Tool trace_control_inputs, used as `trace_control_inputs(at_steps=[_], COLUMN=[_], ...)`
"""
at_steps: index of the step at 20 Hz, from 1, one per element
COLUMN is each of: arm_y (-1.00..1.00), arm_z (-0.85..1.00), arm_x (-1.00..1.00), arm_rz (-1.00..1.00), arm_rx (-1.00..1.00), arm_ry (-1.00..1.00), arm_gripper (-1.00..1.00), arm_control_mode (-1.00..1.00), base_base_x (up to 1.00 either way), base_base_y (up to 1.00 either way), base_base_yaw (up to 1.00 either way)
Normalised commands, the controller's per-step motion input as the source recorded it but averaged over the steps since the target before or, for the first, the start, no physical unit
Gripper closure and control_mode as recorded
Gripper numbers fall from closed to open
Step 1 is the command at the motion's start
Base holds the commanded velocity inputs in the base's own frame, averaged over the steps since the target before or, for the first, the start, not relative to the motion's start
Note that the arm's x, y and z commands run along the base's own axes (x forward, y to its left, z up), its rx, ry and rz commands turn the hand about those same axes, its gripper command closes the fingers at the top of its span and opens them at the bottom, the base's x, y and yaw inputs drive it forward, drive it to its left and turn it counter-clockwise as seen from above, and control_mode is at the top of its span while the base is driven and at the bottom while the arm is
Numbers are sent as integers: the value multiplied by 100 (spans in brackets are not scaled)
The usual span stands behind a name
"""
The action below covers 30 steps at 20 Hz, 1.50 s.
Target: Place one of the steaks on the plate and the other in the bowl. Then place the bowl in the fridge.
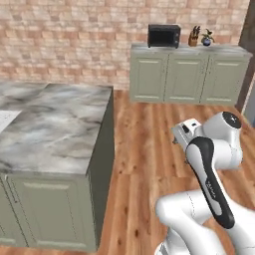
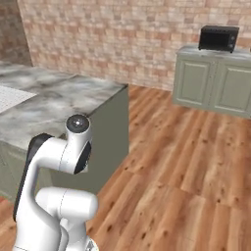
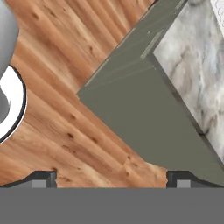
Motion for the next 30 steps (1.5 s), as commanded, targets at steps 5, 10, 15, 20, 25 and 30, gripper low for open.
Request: trace_control_inputs(at_steps=[5,10,15,20,25,30], arm_y=[0,0,0,0,0,0], arm_z=[0,0,0,0,0,0], arm_x=[0,0,0,0,0,0], arm_rz=[0,0,0,0,0,0], arm_rx=[0,0,0,0,0,0], arm_ry=[0,0,0,0,0,0], arm_gripper=[-100,-100,-100,-100,-100,-100], arm_control_mode=[100,100,100,100,100,100], base_base_x=[32,31,32,31,42,66], base_base_y=[-39,-39,-39,-30,-22,-30], base_base_yaw=[-35,-35,-38,-41,-42,-38])
